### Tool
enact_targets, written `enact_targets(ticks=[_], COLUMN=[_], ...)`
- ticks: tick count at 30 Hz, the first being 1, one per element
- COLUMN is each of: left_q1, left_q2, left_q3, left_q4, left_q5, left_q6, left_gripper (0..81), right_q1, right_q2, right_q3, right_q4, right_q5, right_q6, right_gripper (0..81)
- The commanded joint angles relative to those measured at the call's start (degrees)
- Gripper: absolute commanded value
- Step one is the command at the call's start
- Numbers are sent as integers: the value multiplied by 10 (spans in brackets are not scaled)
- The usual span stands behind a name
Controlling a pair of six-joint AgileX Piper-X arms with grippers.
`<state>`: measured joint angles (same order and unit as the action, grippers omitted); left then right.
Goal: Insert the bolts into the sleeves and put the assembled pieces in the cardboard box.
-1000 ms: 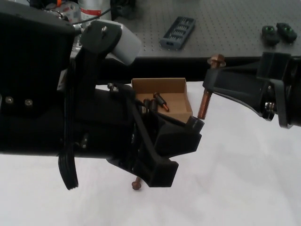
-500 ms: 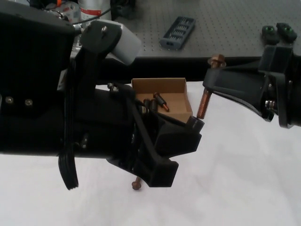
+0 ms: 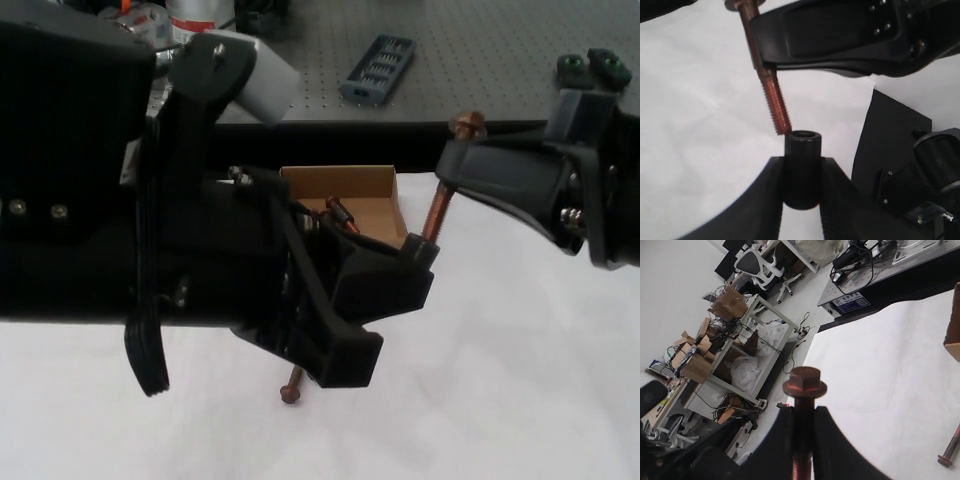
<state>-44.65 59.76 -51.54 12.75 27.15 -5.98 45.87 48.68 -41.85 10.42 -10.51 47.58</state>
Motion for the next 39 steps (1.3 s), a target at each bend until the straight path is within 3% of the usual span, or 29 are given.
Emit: enact_targets(ticks=[1,7,26,39], left_q1=[-2,-2,-2,-2], left_q2=[-6,-6,-6,-6], left_q3=[-3,-3,13,16], left_q4=[-14,-11,40,-12], left_q5=[1,1,1,-28], left_q6=[-5,-5,-9,-18], left_gripper=[6,6,6,6], right_q1=[20,50,22,22], right_q2=[1,1,1,1], right_q3=[-2,-2,-2,-2], right_q4=[-15,-19,-22,-22], right_q5=[27,61,50,39], right_q6=[-9,-9,-14,-14], right_gripper=[19,19,19,19])
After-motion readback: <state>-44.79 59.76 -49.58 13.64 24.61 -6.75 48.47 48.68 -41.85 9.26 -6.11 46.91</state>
